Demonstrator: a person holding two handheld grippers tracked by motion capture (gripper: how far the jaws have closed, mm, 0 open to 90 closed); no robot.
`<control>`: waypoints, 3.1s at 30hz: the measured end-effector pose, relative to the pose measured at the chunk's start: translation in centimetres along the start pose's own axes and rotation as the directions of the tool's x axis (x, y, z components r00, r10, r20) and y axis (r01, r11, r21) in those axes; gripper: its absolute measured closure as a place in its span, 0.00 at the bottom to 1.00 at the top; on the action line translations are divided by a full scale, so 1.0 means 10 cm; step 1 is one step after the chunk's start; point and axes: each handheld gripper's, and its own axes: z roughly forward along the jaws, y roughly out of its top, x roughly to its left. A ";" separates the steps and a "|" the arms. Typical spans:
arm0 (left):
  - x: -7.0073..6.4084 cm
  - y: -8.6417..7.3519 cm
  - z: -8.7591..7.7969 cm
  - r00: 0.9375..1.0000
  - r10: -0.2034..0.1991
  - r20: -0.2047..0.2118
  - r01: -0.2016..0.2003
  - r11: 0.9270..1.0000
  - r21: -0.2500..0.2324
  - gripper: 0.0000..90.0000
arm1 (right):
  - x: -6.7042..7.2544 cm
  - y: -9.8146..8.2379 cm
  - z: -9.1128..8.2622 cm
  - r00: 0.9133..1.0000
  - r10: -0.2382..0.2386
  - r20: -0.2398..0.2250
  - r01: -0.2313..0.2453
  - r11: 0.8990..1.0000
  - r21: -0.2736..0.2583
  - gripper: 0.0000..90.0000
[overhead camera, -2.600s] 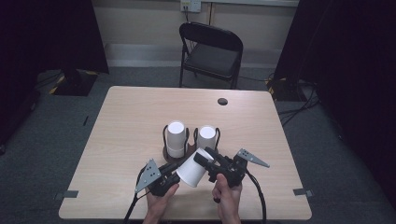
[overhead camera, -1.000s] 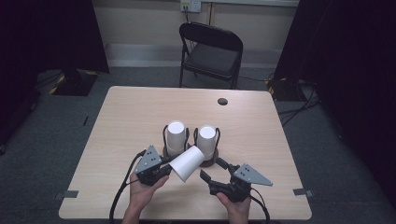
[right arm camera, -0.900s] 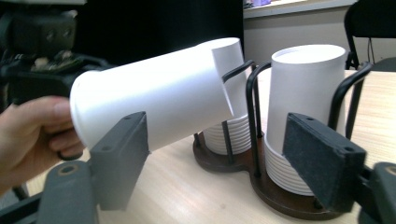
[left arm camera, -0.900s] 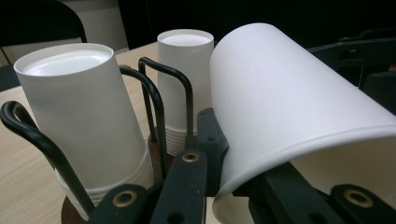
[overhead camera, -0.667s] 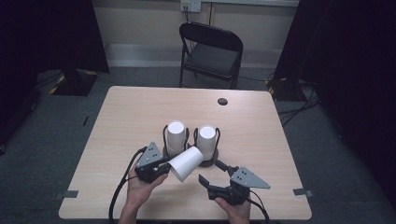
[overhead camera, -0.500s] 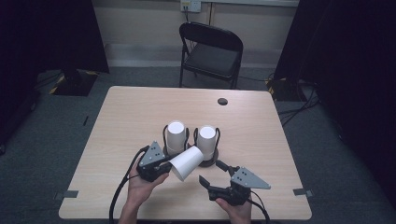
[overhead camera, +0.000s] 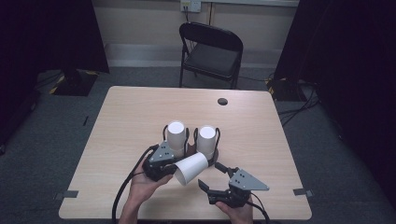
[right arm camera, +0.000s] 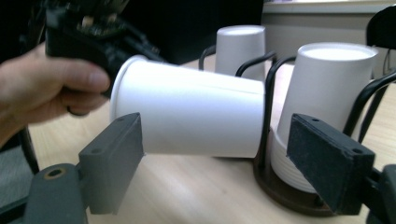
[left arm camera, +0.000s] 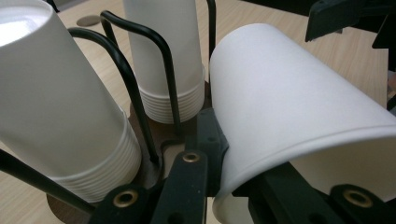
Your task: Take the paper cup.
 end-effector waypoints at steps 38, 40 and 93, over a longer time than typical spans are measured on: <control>-0.01 0.43 0.35 0.981 0.016 0.193 -0.096 0.905 0.414 0.96 | 0.25 -0.09 0.17 0.919 -0.395 0.000 0.385 0.894 0.228 0.19; -0.01 0.43 0.37 0.981 0.016 0.194 -0.098 0.902 0.420 0.96 | 0.27 -0.09 0.19 0.907 -0.422 0.001 0.410 0.882 0.234 0.19; -0.06 0.36 0.40 0.972 -0.096 0.217 0.009 0.929 0.369 0.93 | 0.38 0.02 0.41 0.899 -0.438 -0.012 0.429 0.874 0.228 0.26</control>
